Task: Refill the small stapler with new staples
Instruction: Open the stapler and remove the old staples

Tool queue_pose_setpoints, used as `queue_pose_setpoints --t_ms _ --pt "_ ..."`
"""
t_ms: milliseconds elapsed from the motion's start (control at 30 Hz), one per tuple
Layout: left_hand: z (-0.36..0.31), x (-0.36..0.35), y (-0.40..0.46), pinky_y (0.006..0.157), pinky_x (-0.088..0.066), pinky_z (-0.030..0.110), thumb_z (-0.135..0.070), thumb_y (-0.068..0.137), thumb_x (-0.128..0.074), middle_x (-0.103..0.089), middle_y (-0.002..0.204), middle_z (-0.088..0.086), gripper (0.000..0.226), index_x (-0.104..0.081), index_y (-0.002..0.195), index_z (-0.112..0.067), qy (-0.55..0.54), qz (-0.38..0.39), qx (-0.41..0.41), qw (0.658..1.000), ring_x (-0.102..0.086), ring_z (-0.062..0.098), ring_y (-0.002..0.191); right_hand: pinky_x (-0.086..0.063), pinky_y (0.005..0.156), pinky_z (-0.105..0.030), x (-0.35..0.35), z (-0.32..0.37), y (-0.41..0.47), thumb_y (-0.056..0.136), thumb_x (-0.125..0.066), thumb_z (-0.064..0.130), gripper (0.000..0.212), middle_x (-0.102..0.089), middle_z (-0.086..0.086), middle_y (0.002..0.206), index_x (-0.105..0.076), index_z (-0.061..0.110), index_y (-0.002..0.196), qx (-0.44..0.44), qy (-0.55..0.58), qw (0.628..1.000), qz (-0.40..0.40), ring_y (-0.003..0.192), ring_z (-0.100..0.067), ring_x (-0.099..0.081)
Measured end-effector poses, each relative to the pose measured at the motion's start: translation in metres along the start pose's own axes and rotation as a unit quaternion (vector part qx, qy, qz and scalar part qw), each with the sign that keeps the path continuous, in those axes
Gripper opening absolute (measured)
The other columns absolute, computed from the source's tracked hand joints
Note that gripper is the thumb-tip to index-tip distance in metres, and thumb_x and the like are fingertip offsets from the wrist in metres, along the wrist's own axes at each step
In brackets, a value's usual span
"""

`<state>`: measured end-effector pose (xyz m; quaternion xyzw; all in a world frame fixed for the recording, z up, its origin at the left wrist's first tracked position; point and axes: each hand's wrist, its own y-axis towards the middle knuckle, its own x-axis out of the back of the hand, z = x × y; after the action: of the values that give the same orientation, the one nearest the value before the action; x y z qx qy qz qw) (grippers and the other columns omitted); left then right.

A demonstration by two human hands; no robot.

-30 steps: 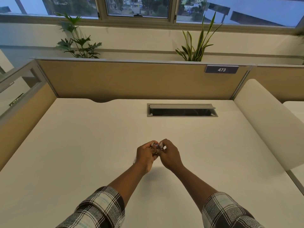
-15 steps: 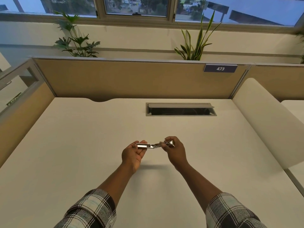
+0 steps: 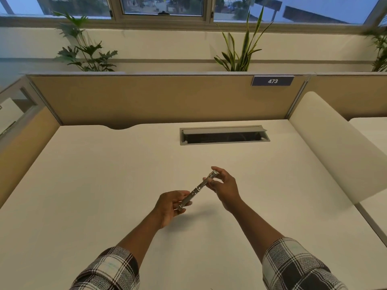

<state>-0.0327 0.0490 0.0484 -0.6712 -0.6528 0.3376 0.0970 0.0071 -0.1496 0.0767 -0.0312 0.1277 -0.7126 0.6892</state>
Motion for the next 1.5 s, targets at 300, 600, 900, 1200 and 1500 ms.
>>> queue_pose_setpoints --t_ms 300,600,900,1200,1500 --pt "-0.005 -0.027 -0.003 0.064 -0.052 0.03 -0.04 0.096 -0.05 -0.064 0.076 0.006 0.04 -0.071 0.097 -0.006 0.18 0.069 0.024 0.981 -0.061 0.019 0.068 -0.061 0.074 -0.029 -0.01 -0.001 -0.007 0.087 -0.062 -0.006 0.037 -0.068 -0.019 0.108 -0.061 0.014 0.118 -0.005 -0.062 0.996 0.063 0.09 -0.027 -0.073" --pt "-0.011 -0.048 -0.002 0.053 -0.039 0.027 -0.048 0.097 -0.04 -0.059 0.069 0.002 0.047 -0.068 0.096 -0.01 0.145 0.021 0.03 0.989 -0.052 0.015 0.056 -0.057 0.08 -0.025 -0.01 0.0 -0.008 0.093 -0.054 0.002 0.035 -0.072 -0.005 0.105 -0.065 0.02 0.12 0.027 -0.176 0.981 0.077 0.096 -0.016 -0.069" --pt "-0.009 -0.057 0.001 0.049 -0.037 0.024 -0.049 0.095 -0.043 -0.056 0.064 0.001 0.047 -0.067 0.081 -0.011 0.145 -0.012 0.021 0.989 -0.048 0.013 0.049 -0.047 0.065 -0.011 -0.011 0.006 -0.01 0.096 -0.053 0.008 0.03 -0.074 -0.002 0.103 -0.066 0.018 0.121 0.044 -0.224 0.971 0.066 0.086 -0.008 -0.071" --pt "-0.01 -0.059 -0.007 0.053 -0.04 0.026 -0.028 0.098 -0.038 -0.054 0.064 0.001 0.037 -0.068 0.093 -0.008 0.136 0.023 0.032 0.99 -0.046 0.014 0.053 -0.05 0.072 -0.021 -0.009 0.005 -0.011 0.095 -0.054 0.01 0.026 -0.075 -0.006 0.099 -0.069 0.015 0.116 0.039 -0.227 0.972 0.051 0.087 -0.018 -0.072" --pt "-0.011 -0.056 -0.009 0.055 -0.039 0.027 -0.022 0.097 -0.033 -0.052 0.068 0.003 0.038 -0.065 0.106 -0.004 0.124 0.046 0.042 0.99 -0.044 0.015 0.06 -0.048 0.058 -0.009 -0.009 0.008 -0.019 0.094 -0.057 0.011 0.023 -0.075 -0.009 0.093 -0.069 0.01 0.114 0.041 -0.219 0.973 0.054 0.067 -0.004 -0.069"
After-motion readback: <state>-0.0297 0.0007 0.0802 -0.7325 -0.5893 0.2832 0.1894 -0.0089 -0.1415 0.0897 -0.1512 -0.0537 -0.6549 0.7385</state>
